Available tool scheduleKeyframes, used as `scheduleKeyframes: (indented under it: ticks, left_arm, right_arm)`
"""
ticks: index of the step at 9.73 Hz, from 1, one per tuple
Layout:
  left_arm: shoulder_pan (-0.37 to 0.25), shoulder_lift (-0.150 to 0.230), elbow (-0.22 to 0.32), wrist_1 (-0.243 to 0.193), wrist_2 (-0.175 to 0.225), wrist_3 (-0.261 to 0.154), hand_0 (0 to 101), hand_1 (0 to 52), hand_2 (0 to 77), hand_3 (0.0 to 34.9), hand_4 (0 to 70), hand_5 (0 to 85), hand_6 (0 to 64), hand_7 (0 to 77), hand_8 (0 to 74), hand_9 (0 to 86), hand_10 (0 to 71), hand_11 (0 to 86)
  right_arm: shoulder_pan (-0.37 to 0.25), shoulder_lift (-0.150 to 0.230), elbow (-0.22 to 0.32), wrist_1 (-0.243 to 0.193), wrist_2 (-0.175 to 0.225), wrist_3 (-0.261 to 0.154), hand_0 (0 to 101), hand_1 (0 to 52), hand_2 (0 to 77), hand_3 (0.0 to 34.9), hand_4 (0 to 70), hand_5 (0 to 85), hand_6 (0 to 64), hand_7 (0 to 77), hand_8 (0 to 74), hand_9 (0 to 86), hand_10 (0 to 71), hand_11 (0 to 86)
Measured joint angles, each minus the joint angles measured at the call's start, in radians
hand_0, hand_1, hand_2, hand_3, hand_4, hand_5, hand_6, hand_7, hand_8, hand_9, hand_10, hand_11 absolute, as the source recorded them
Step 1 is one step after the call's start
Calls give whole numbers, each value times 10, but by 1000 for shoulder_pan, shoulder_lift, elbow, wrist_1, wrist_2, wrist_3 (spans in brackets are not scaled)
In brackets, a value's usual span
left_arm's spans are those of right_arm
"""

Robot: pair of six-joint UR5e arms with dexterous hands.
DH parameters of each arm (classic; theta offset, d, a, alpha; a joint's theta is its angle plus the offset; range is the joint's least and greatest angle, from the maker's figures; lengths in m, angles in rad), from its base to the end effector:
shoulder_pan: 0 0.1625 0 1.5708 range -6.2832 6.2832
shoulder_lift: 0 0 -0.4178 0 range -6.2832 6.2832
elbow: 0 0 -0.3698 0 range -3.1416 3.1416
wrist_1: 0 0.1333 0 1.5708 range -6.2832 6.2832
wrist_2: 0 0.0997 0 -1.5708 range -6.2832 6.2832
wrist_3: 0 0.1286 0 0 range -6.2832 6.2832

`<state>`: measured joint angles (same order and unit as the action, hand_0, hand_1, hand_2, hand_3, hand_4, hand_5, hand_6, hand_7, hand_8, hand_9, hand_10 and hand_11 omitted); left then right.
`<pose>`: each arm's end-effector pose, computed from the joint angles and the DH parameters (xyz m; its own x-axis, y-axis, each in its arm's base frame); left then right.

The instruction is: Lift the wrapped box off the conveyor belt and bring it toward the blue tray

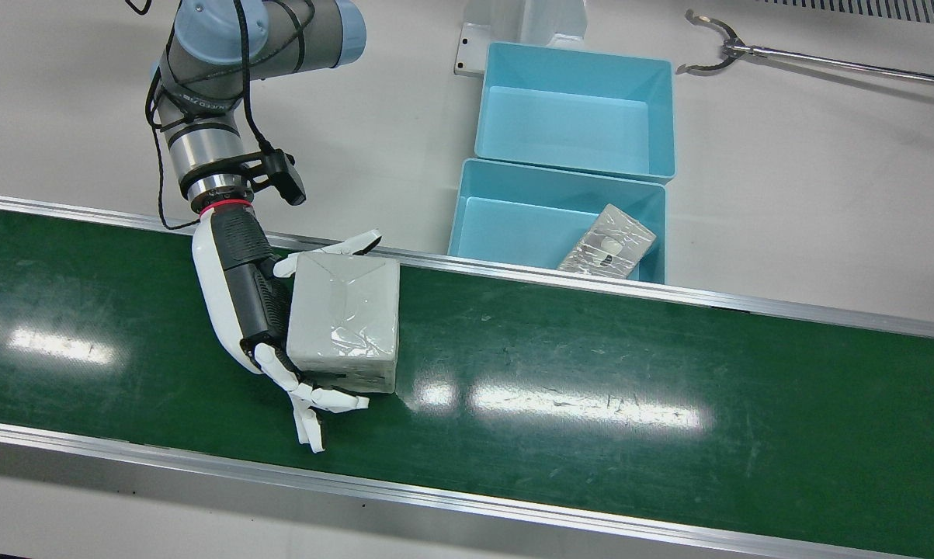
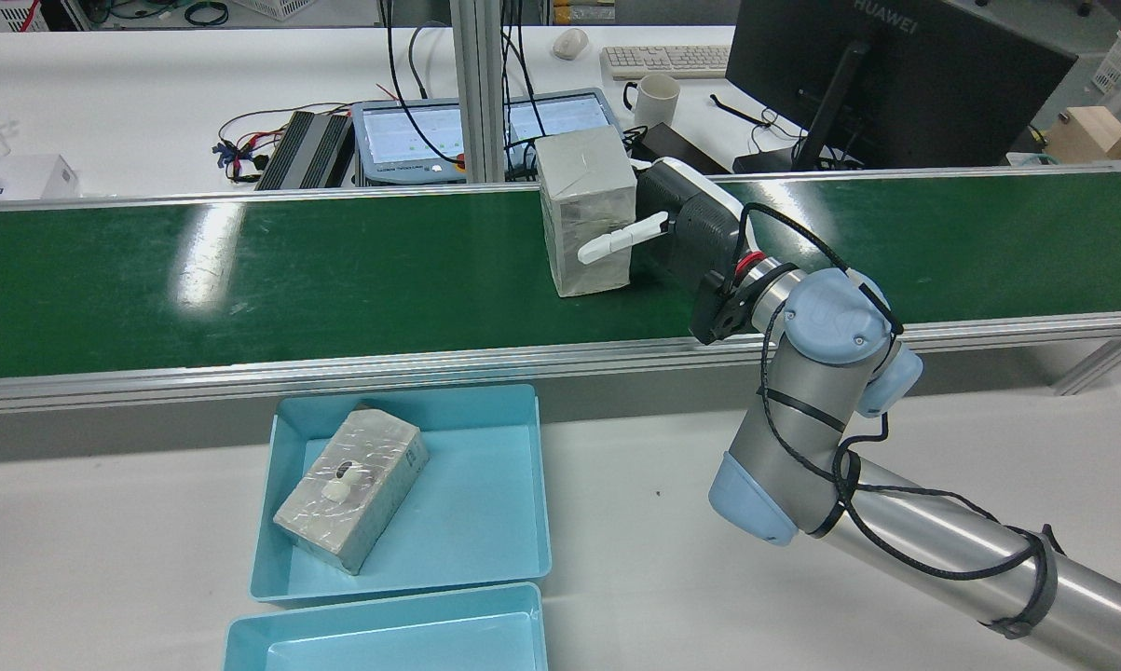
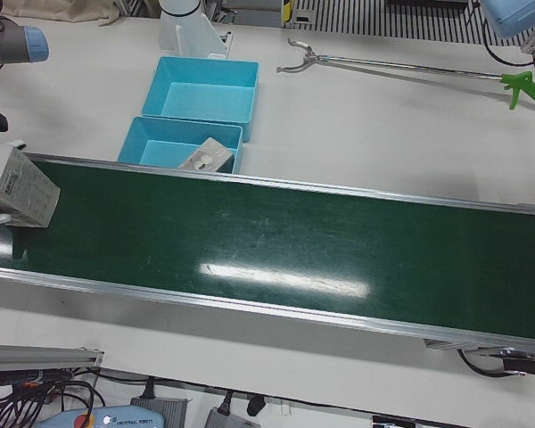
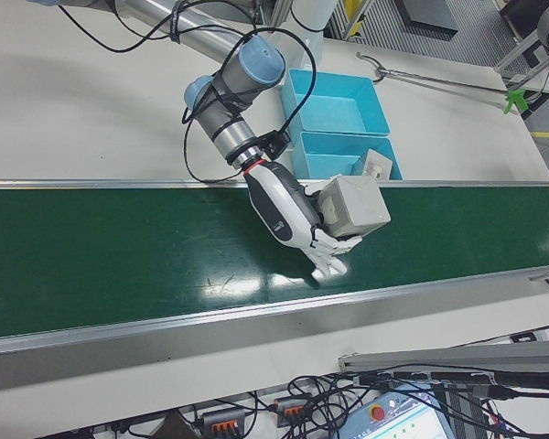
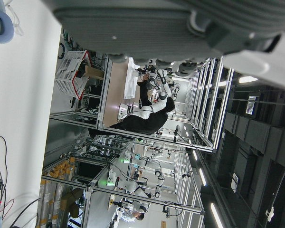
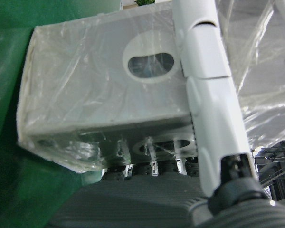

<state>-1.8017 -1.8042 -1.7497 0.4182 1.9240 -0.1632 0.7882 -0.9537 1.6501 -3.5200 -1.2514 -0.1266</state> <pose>-0.2136 -0.5204 0.5212 -0.9791 -0.1194 0.1645 -0.1626 -0.0255 -0.9864 -0.3511 -0.5994 0.3226 -0.9043 0.4263 0.0225 0.1071 0.2778 -0.9547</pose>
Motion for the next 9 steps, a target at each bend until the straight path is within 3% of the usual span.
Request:
scheduleKeyframes:
  ticks: [1, 2, 3, 4, 5, 6, 7, 8, 9]
  left_arm:
    - [0, 0, 0, 0, 0, 0, 0, 0, 11, 0, 0, 11, 5, 5, 5, 5, 5, 5]
    - [0, 0, 0, 0, 0, 0, 0, 0, 11, 0, 0, 11, 5, 5, 5, 5, 5, 5]
    - [0, 0, 0, 0, 0, 0, 0, 0, 5, 0, 0, 11, 5, 5, 5, 5, 5, 5]
    - [0, 0, 0, 0, 0, 0, 0, 0, 5, 0, 0, 11, 5, 5, 5, 5, 0, 5]
    - [0, 0, 0, 0, 0, 0, 0, 0, 5, 0, 0, 11, 5, 5, 5, 5, 5, 5]
    - [0, 0, 0, 0, 0, 0, 0, 0, 5, 0, 0, 11, 5, 5, 5, 5, 5, 5]
    - [0, 0, 0, 0, 0, 0, 0, 0, 5, 0, 0, 11, 5, 5, 5, 5, 5, 5]
    - [0, 0, 0, 0, 0, 0, 0, 0, 11, 0, 0, 11, 5, 5, 5, 5, 0, 5]
    - [0, 0, 0, 0, 0, 0, 0, 0, 11, 0, 0, 11, 5, 5, 5, 5, 0, 5]
  right_arm:
    - [0, 4, -4, -2, -1, 0, 490, 175, 16, 0, 158, 191, 120, 224, 87, 16, 16, 11]
    - [4, 6, -6, -5, -1, 0, 569, 240, 120, 3, 305, 300, 262, 316, 355, 256, 289, 27]
    - [13, 8, -2, -15, -1, 0, 530, 191, 235, 0, 327, 305, 262, 316, 355, 256, 289, 27]
    - [39, 6, 23, -28, -2, -6, 530, 191, 235, 0, 327, 305, 262, 316, 355, 256, 289, 27]
    - [74, 0, 77, -41, -3, -30, 503, 136, 273, 0, 344, 316, 322, 333, 442, 300, 453, 218]
    - [97, -10, 151, -62, -3, -56, 485, 87, 300, 0, 355, 322, 344, 344, 475, 316, 502, 251]
    - [96, -18, 229, -99, -3, -74, 467, 87, 300, 0, 360, 327, 365, 360, 513, 349, 545, 295]
    - [62, -23, 289, -136, -3, -86, 455, 87, 300, 0, 387, 333, 420, 404, 589, 431, 644, 393]
    - [15, -24, 327, -161, -1, -102, 455, 87, 300, 0, 393, 333, 431, 409, 605, 442, 665, 404]
